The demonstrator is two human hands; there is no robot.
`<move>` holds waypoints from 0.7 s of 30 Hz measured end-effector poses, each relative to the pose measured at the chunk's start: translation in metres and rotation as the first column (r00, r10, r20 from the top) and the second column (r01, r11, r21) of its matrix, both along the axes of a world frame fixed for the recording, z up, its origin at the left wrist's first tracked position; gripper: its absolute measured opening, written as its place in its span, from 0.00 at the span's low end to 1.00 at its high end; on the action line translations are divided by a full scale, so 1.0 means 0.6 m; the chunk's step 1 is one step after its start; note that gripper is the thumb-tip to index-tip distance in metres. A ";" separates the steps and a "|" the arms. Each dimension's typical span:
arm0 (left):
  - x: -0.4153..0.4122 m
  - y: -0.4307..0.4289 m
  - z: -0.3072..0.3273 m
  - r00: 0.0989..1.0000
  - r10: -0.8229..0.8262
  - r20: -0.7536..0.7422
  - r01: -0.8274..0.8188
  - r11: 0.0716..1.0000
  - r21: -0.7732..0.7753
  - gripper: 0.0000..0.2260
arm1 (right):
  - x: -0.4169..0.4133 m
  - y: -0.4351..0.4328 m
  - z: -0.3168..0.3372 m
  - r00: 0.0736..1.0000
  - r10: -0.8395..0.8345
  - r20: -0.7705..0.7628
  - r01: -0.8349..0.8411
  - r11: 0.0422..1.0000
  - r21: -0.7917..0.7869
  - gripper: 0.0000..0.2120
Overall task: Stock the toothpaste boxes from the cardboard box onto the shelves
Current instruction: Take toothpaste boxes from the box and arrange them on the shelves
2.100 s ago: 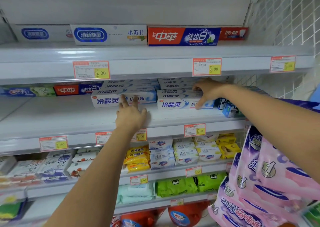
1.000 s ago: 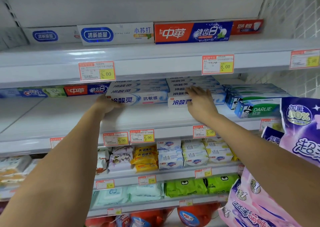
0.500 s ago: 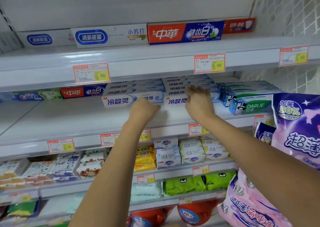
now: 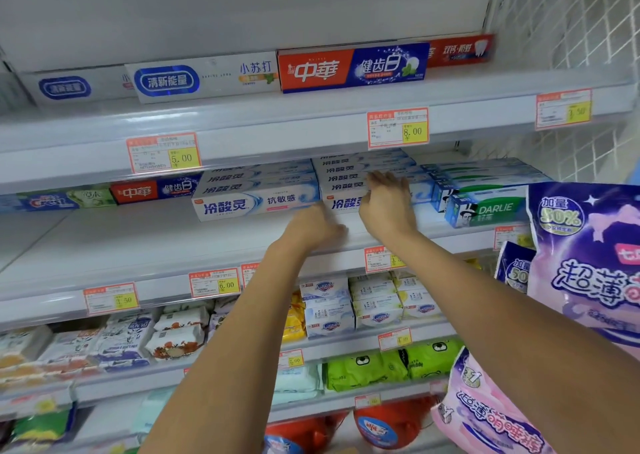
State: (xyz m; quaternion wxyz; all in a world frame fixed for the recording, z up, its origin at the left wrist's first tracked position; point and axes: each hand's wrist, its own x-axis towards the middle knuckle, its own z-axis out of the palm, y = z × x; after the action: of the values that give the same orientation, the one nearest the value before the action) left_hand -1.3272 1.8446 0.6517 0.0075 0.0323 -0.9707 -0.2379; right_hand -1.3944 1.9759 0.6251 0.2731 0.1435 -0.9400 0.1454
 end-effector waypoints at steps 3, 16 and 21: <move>0.000 0.001 0.002 0.999 -0.006 0.037 0.008 0.998 -0.067 0.22 | -0.005 0.002 -0.003 1.000 0.015 -0.015 -0.016 0.999 -0.030 0.21; 0.216 0.007 -0.166 0.776 0.080 -0.626 0.176 0.925 0.336 0.16 | 0.222 0.067 -0.103 0.854 0.509 -0.104 -0.511 0.786 -0.349 0.10; 0.281 -0.042 -0.379 0.947 -0.088 -0.309 0.192 0.926 0.325 0.21 | 0.284 0.073 -0.307 0.840 0.421 0.343 -0.317 0.893 -0.319 0.18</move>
State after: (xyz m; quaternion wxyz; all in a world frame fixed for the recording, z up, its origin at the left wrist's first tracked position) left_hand -1.1589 1.8196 0.4245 0.1261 -0.0720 -0.9009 -0.4091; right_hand -1.2241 2.0199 0.4409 0.0560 0.2545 -0.9039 0.3391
